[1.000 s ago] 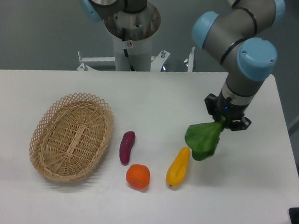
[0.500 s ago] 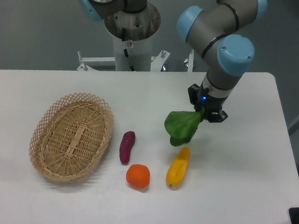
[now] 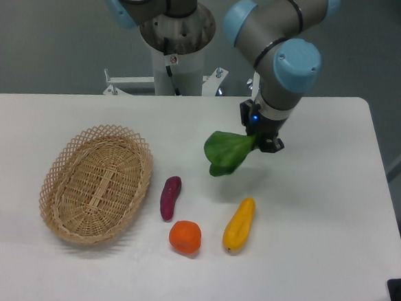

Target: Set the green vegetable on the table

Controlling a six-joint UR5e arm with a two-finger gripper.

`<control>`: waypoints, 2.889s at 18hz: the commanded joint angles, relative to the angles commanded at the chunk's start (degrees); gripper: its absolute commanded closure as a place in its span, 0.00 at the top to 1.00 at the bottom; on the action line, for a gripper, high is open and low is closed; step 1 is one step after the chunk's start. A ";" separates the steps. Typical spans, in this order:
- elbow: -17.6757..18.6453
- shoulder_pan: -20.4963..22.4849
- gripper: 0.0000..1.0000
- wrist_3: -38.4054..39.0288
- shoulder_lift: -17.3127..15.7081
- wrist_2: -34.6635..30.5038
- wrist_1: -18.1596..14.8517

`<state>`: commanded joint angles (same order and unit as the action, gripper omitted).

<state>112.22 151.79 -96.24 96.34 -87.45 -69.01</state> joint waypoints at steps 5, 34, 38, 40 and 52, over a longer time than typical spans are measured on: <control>6.69 -0.79 0.19 -1.32 -3.61 1.06 3.44; 2.76 -4.23 1.00 0.26 -1.86 0.44 6.60; -2.78 -3.61 1.00 0.78 2.44 0.09 6.52; -5.77 -3.43 1.00 2.89 4.20 0.18 6.52; -19.83 -0.71 1.00 7.55 13.87 -1.67 6.34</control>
<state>92.38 151.08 -88.69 110.21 -89.12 -62.67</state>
